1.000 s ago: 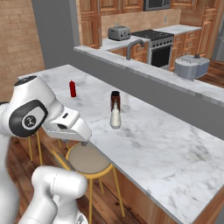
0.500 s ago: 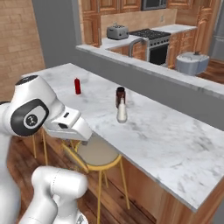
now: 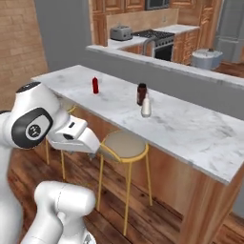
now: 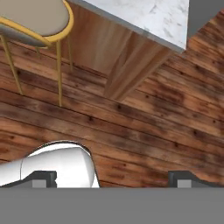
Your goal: Move the oil and vinegar bottle and shaker from the cabinet to the dining counter.
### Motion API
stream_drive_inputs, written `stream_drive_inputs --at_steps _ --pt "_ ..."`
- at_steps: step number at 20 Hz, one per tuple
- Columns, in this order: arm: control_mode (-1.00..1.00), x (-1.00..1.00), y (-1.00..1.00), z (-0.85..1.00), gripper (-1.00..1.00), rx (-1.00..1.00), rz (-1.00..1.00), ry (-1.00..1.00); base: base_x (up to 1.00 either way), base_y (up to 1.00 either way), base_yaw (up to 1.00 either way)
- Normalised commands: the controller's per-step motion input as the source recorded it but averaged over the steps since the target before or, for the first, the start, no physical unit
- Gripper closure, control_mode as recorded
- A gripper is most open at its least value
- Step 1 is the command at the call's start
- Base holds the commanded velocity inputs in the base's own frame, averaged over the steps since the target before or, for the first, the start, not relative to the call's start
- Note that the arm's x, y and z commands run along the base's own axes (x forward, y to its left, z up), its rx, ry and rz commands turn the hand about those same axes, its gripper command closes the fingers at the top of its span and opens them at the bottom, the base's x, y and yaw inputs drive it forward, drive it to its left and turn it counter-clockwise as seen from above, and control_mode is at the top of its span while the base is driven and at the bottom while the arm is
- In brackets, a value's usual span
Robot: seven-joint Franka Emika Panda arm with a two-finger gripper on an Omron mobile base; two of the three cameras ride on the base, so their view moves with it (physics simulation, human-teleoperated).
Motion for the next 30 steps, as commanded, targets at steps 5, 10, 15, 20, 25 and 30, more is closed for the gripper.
stream_drive_inputs --at_steps 5,10,15,20,25,30 --pt "1.0 0.0 0.0 0.0 -1.0 0.0 0.0 0.0 -0.26 0.14 -0.68" --pt "1.0 0.0 0.0 0.0 -1.0 0.0 0.0 0.0 0.0 0.05 -0.9" --pt "1.0 0.0 0.0 0.0 -1.0 0.0 0.0 0.0 0.0 0.04 -0.93" --pt "1.0 0.0 0.0 0.0 -1.0 0.0 0.0 0.0 0.01 -0.03 -0.84" --pt "1.0 0.0 0.0 0.0 -1.0 0.0 0.0 0.0 0.23 -0.25 -0.54" --pt "1.0 0.0 0.0 0.0 -1.0 0.0 0.0 0.0 0.72 -0.35 -0.09"
